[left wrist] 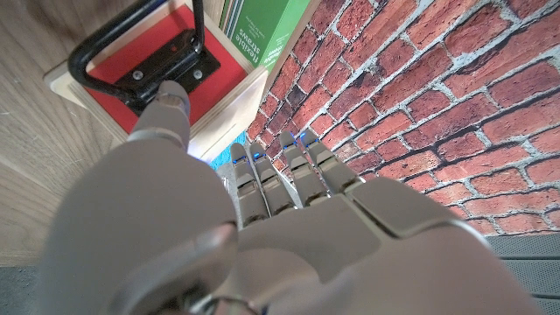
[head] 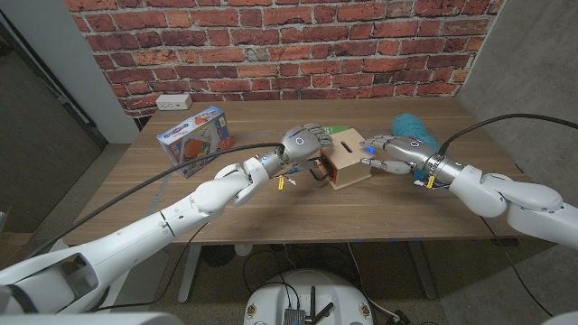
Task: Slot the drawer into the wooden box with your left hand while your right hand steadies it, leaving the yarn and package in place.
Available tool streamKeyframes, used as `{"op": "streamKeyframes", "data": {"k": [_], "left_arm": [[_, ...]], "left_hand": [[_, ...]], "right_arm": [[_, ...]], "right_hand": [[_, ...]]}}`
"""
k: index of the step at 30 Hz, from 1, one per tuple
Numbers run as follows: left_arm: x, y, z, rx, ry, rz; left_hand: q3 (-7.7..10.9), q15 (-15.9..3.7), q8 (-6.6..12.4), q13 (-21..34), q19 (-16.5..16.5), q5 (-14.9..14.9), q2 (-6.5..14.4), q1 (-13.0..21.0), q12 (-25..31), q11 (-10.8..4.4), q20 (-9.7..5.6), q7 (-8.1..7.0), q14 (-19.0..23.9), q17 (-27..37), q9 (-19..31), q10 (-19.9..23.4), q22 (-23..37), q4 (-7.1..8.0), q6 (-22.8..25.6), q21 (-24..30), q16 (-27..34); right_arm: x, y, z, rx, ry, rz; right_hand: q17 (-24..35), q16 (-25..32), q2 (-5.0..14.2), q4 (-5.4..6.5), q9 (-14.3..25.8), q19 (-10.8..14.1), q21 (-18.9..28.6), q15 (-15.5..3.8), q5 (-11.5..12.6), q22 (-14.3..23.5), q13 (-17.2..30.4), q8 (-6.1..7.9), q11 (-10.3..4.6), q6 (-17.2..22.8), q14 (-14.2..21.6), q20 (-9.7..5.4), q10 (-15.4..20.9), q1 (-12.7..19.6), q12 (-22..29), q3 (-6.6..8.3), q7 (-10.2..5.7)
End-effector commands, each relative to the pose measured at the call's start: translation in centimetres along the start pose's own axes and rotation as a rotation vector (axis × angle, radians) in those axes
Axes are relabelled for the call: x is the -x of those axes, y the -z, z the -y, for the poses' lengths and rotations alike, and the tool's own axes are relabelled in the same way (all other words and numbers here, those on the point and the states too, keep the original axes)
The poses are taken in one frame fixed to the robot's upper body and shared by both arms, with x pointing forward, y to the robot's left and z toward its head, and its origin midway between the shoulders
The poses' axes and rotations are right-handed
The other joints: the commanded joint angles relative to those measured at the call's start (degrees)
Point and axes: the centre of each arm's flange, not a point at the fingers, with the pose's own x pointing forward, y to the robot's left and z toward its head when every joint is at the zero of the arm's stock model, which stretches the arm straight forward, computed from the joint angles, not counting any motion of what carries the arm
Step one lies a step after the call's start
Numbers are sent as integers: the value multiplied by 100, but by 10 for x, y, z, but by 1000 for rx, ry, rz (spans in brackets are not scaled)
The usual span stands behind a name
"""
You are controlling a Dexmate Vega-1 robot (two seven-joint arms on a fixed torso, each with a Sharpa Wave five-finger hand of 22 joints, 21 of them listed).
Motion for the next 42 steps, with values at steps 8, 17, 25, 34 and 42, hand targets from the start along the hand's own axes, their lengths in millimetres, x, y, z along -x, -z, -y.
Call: {"op": "streamKeyframes", "data": {"k": [8, 17, 25, 34, 42], "left_arm": [[17, 27, -11, 119, -3, -128], [22, 35, -14, 223, -19, -219], [34, 45, -12, 432, -65, -380], [46, 45, -11, 578, -100, -463], [57, 50, -3, 714, -129, -533]], "left_hand": [[-47, -747, -2, 14, 65, 13, 74, -176, -11, -6, -869, 48, -4, 19, 27, -7, 6, 96, 15, 21, 15], [-81, -744, -1, 14, 82, 16, 115, -293, -2, 3, -883, 81, -15, 19, 28, 4, 8, 136, 29, 27, 17], [-108, -703, -13, 16, 75, 31, 200, -432, -6, 70, -876, 132, -54, 17, 28, -26, 11, 180, 8, 25, 12], [-138, -675, -25, 15, 65, 38, 216, -524, -5, 99, -871, 168, -85, 13, 27, -35, 12, 190, -13, 23, 4], [-151, -597, -75, 13, 49, 54, 282, -613, -22, 211, -830, 243, -163, 14, 22, -106, 13, 201, -138, 21, -7]], "right_arm": [[-3, 1, 12, -90, 65, -40], [-1, 9, 21, -151, 114, -81], [1, 15, 24, -216, 166, -110], [-2, 24, 26, -292, 208, -132], [-7, 29, 26, -383, 230, -171]], "right_hand": [[9, 28, 273, -18, 21, 88, 33, -157, -25, 31, 6, 12, -9, -29, 37, -356, 29, 35, 21, 11, -13], [8, 26, 271, -20, 21, 109, 40, -154, -24, 31, 6, 12, -9, -33, 41, -342, 23, 35, 20, 16, -7], [4, 24, 268, -29, 21, 101, 34, -147, -23, 32, 6, 21, 15, -11, 54, -318, 43, 42, 28, 24, 2], [6, 16, 267, -38, 20, 82, 25, -132, -23, 32, 5, 25, 31, 1, 36, -298, 50, 47, 30, 26, 14], [4, -13, 275, -56, 20, 60, 17, -84, -20, 32, 3, 10, 56, -36, -29, -263, -13, 64, 5, 40, 31]]}}
